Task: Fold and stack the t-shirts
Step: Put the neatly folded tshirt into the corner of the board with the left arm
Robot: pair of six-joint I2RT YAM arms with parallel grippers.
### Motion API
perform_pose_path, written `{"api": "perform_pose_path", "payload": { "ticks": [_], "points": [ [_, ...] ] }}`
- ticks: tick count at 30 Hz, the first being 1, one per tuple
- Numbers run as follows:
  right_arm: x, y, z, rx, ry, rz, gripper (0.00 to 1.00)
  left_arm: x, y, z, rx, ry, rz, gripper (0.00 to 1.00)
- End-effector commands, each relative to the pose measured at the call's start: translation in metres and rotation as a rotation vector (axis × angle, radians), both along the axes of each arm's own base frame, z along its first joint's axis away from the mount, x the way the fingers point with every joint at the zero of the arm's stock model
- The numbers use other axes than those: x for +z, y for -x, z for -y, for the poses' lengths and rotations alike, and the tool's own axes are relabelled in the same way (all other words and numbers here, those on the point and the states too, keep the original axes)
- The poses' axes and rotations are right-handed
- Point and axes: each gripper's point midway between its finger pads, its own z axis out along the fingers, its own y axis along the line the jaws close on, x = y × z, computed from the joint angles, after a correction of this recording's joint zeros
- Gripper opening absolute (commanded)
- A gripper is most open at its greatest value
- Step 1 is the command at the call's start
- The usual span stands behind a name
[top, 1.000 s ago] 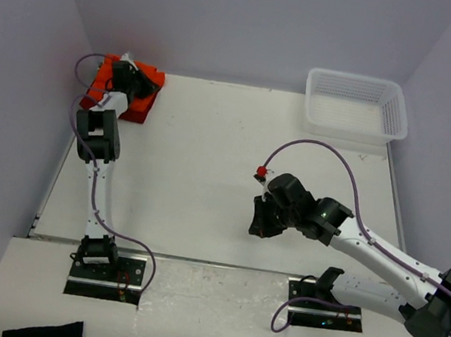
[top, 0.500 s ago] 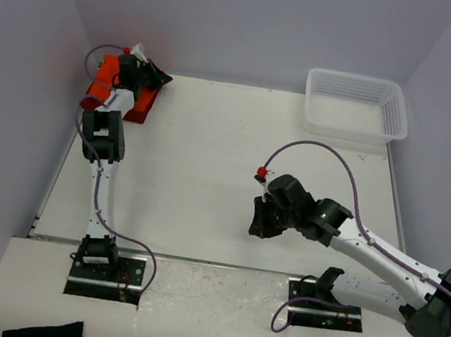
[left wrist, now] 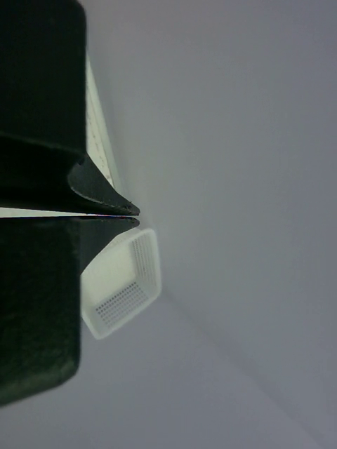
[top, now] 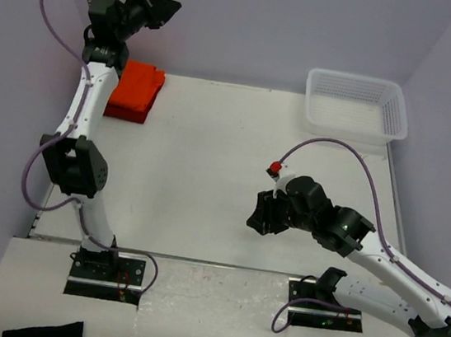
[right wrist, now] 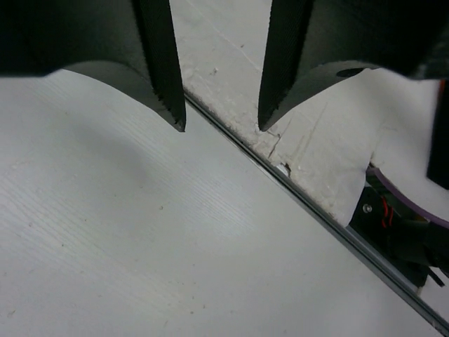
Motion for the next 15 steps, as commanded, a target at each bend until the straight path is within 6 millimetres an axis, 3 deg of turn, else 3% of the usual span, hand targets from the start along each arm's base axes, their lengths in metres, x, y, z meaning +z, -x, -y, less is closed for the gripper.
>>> {"api": "perform_pose_path", "payload": {
  "ticks": [1, 2, 3, 4, 5, 6, 7, 8, 9, 10, 13, 15],
  "points": [
    [0.042, -0.015, -0.006, -0.025, -0.093, 0.124, 0.5, 0.039, 0.065, 0.039, 0.009, -0.105, 0.031, 0.03],
    [0.046, -0.016, -0.006, -0.029, -0.109, 0.134, 0.5, 0.026, 0.075, 0.053, 0.007, -0.152, 0.011, 0.05],
    [0.054, -0.014, -0.007, -0.026, -0.137, 0.145, 0.51, 0.044, 0.101, 0.053, 0.018, -0.164, 0.042, 0.08],
    [0.062, -0.015, -0.009, -0.028, -0.169, 0.157, 0.52, 0.039, 0.11, 0.051, 0.05, -0.175, 0.023, 0.17],
    [0.066, -0.014, -0.01, -0.03, -0.191, 0.164, 0.52, 0.031, 0.136, 0.052, 0.055, -0.186, 0.01, 0.21],
    [0.07, -0.014, -0.011, -0.028, -0.211, 0.171, 0.53, 0.023, 0.146, 0.049, 0.072, -0.192, -0.005, 0.25],
    [0.081, -0.011, -0.014, -0.012, -0.264, 0.19, 0.53, 0.016, 0.155, 0.042, 0.117, -0.194, -0.02, 0.37],
    [0.081, -0.01, -0.015, -0.009, -0.278, 0.192, 0.55, -0.023, 0.162, 0.04, 0.121, -0.225, -0.09, 0.44],
    [0.084, -0.01, -0.015, -0.013, -0.295, 0.196, 0.55, -0.016, 0.183, 0.034, 0.137, -0.221, -0.067, 0.51],
    [0.093, -0.007, -0.017, -0.004, -0.341, 0.212, 0.57, -0.03, 0.191, 0.03, 0.146, -0.235, -0.099, 0.62],
    [0.098, -0.006, -0.018, 0.001, -0.379, 0.229, 0.64, -0.082, 0.221, 0.022, 0.14, -0.305, -0.204, 0.78],
    [0.097, -0.008, -0.018, -0.007, -0.371, 0.233, 0.67, -0.11, 0.244, 0.02, 0.126, -0.326, -0.24, 0.81]
  ]
}}
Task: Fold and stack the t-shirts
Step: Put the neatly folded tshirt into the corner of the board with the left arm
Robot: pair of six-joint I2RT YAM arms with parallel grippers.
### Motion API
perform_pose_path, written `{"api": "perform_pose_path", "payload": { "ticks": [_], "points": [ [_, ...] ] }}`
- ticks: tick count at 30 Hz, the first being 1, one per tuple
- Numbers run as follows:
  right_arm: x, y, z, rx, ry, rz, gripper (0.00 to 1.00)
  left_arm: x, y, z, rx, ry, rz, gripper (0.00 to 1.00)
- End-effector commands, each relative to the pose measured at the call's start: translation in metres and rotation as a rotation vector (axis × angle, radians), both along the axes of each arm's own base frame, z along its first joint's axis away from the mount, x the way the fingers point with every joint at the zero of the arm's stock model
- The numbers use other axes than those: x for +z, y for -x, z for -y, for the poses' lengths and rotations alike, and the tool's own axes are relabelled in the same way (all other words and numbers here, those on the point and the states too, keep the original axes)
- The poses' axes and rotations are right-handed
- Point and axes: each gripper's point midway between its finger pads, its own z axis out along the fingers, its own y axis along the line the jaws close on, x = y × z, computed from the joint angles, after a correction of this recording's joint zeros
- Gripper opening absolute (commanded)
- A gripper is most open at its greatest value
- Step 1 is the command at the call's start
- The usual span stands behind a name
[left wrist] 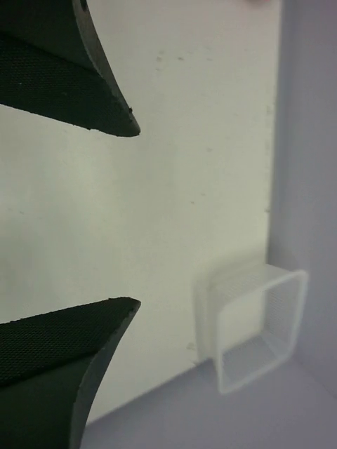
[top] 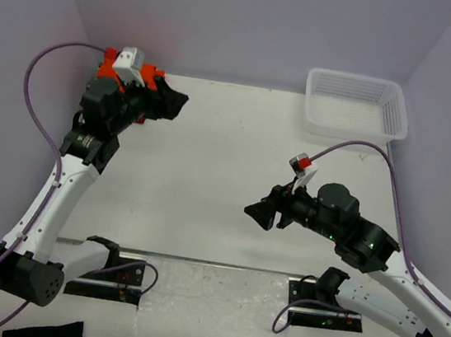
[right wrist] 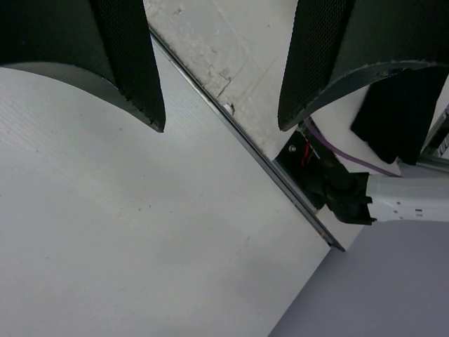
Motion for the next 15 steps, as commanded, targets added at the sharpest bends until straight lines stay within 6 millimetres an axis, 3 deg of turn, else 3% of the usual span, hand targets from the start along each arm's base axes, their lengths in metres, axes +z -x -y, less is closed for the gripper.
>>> {"api": "perform_pose_path", "payload": {
  "ticks": [1, 4, 5, 8, 15],
  "points": [
    [0.013, -0.004, -0.007, 0.006, -0.046, 0.035, 0.68, -0.066, 0.029, -0.012, 0.028, -0.09, -0.141, 0.99],
    [0.011, -0.012, -0.006, -0.019, 0.002, 0.039, 0.7, -0.099, 0.057, -0.016, 0.015, -0.126, -0.158, 1.0],
    [0.009, -0.014, -0.006, -0.027, 0.01, 0.039, 0.7, -0.094, 0.066, -0.018, 0.013, -0.127, -0.13, 1.0],
    [0.015, -0.013, -0.009, -0.009, -0.015, 0.069, 0.71, -0.113, 0.081, -0.024, 0.011, -0.153, -0.162, 1.0],
    [0.025, -0.008, -0.014, 0.044, -0.053, 0.109, 0.8, -0.141, 0.095, -0.028, 0.014, -0.169, -0.194, 1.0]
  ]
}}
